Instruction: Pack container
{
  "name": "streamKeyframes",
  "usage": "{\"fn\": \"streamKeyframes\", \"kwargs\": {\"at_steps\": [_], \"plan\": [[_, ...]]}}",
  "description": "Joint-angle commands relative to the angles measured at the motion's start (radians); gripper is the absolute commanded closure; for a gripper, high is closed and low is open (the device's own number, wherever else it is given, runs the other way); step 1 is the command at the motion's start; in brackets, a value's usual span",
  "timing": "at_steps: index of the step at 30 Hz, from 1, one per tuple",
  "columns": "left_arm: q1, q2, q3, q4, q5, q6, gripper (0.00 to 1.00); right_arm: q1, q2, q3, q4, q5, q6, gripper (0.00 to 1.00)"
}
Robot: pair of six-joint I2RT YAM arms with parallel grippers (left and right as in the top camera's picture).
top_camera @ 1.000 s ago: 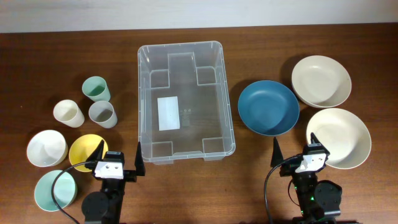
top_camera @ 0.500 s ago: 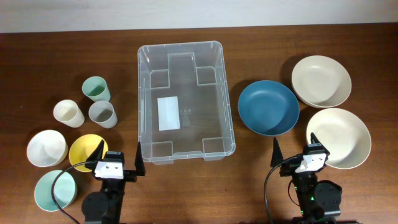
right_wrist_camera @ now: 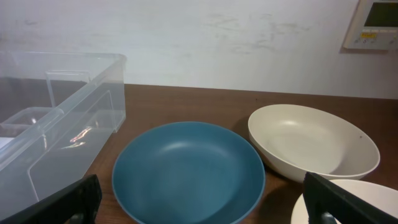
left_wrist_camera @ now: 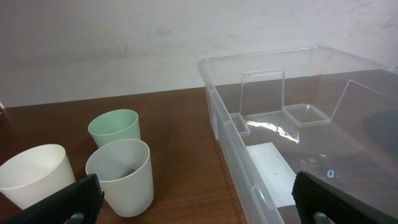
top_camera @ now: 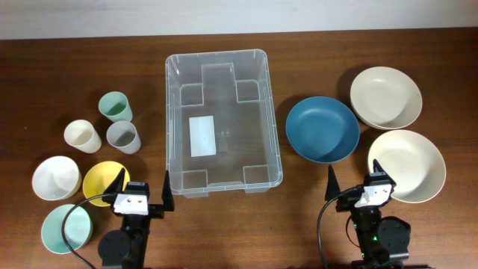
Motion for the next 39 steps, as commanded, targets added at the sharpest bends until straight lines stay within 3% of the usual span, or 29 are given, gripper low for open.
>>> {"fn": "streamKeyframes", "kwargs": {"at_steps": [1, 6, 17, 23, 29, 35, 39], "plan": [[-0.004, -0.007, -0.007, 0.0, 0.01, 0.02, 0.01, 0.005, -0.008, -0.007, -0.003, -0.01, 0.011, 0.01], [-0.004, -0.007, -0.007, 0.018, -0.012, 0.019, 0.01, 0.005, -0.008, -0.007, 0.0, -0.013, 0.124, 0.01], [-0.004, 0.016, 0.047, -0.013, -0.013, -0.035, 0.0, 0.003, 0.014, 0.076, 0.008, 0.041, 0.124, 0.01], [-0.003, 0.214, 0.244, -0.093, -0.016, -0.034, 0.0, 0.002, 0.275, 0.312, -0.071, 0.064, 0.124, 0.01], [-0.003, 0.504, 0.487, -0.233, -0.02, -0.034, 0.0, 0.002, 0.689, 0.694, -0.364, 0.082, 0.125, 0.01], [-0.003, 0.865, 0.84, -0.569, -0.023, -0.034, 0.01, 0.003, 1.078, 1.149, -0.83, 0.065, 0.14, 0.01], [-0.004, 0.959, 0.953, -0.682, 0.003, -0.034, 0.0, 0.003, 1.201, 1.262, -0.999, -0.028, 0.14, 0.01]]}}
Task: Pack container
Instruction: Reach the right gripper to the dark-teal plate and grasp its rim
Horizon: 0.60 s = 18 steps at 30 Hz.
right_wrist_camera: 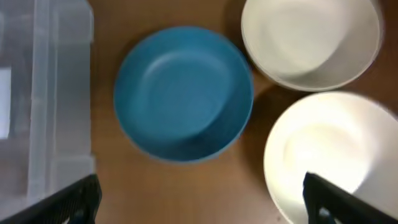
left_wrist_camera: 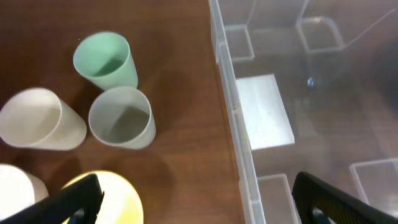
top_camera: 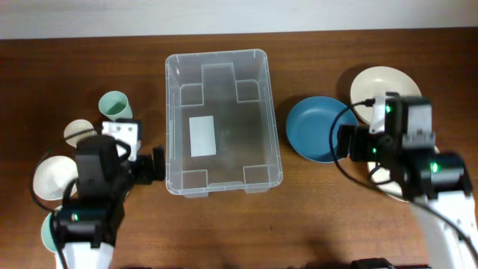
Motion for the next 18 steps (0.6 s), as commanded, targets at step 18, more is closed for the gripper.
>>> {"fn": "streamKeyframes", "kwargs": {"at_steps": [18], "plan": [[-0.003, 0.053, 0.09, -0.061, 0.047, -0.007, 0.0, -0.043, 0.451, 0.063, -0.059, 0.063, 0.713, 0.01]]}}
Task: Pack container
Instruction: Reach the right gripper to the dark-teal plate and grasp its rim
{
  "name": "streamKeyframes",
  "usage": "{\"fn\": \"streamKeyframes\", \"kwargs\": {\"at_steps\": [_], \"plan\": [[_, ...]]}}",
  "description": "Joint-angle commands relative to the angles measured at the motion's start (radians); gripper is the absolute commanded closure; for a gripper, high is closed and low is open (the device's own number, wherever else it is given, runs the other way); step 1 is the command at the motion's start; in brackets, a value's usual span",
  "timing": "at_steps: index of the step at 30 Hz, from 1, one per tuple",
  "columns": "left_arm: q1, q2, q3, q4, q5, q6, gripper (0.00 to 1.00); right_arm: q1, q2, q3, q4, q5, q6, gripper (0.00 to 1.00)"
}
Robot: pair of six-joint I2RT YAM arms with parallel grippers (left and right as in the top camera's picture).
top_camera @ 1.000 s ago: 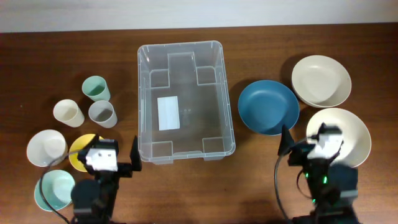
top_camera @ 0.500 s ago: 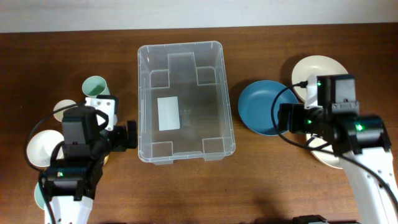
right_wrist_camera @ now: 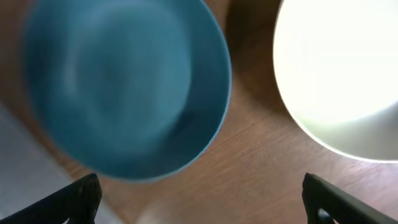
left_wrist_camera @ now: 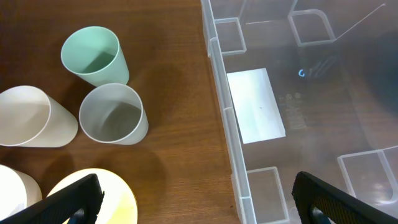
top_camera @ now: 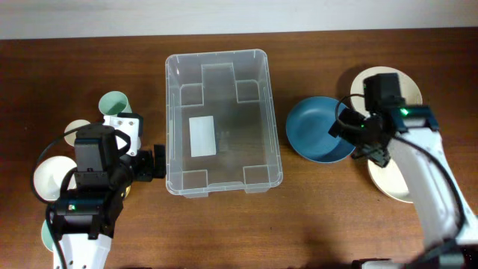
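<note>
The clear plastic container (top_camera: pixel 170 119) stands mid-table, holding only a white label (left_wrist_camera: pixel 255 106); its left wall (left_wrist_camera: pixel 217 93) shows in the left wrist view. My left gripper (top_camera: pixel 134 170) hangs open beside that wall, near the green cup (left_wrist_camera: pixel 93 55), grey cup (left_wrist_camera: pixel 113 115), cream cup (left_wrist_camera: pixel 28 118) and yellow bowl (left_wrist_camera: pixel 93 196). My right gripper (top_camera: pixel 357 142) is open over the right rim of the blue bowl (top_camera: pixel 317 131), which is blurred in the right wrist view (right_wrist_camera: pixel 118 87). A cream bowl (right_wrist_camera: pixel 336 68) lies just right of it.
A second cream bowl (top_camera: pixel 407 82) sits at the back right, partly under the right arm. A white bowl (top_camera: pixel 45 179) and a teal bowl (top_camera: pixel 46 235) lie at the front left. Bare wooden table (top_camera: pixel 224 224) stretches in front of the container.
My right gripper has turned and now sits closer over the blue bowl's right rim, next to the front cream bowl. The left gripper has barely shifted. Both stay open and nothing has been picked up.
Both arms first rested at the table's front edge, grippers open and looking level across it. Then both were raised and pointing down, the left by the cups and container wall, the right over the bowls. Now the right is close to the blue bowl's rim.
</note>
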Motion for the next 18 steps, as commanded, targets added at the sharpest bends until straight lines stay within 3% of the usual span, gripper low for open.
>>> {"fn": "streamKeyframes", "kwargs": {"at_steps": [1, 8, 18], "plan": [[-0.003, 0.0, 0.023, 0.0, 0.018, -0.006, 0.01, -0.003, 0.097, 0.014, -0.002, 0.034, 0.14, 0.01], [-0.003, 0.0, 0.023, 0.016, 0.018, -0.006, 0.0, -0.003, 0.248, 0.014, 0.064, 0.022, 0.175, 0.01], [-0.003, 0.0, 0.023, 0.038, 0.018, -0.006, 0.0, -0.002, 0.319, -0.001, 0.155, -0.036, 0.175, 0.01]]}}
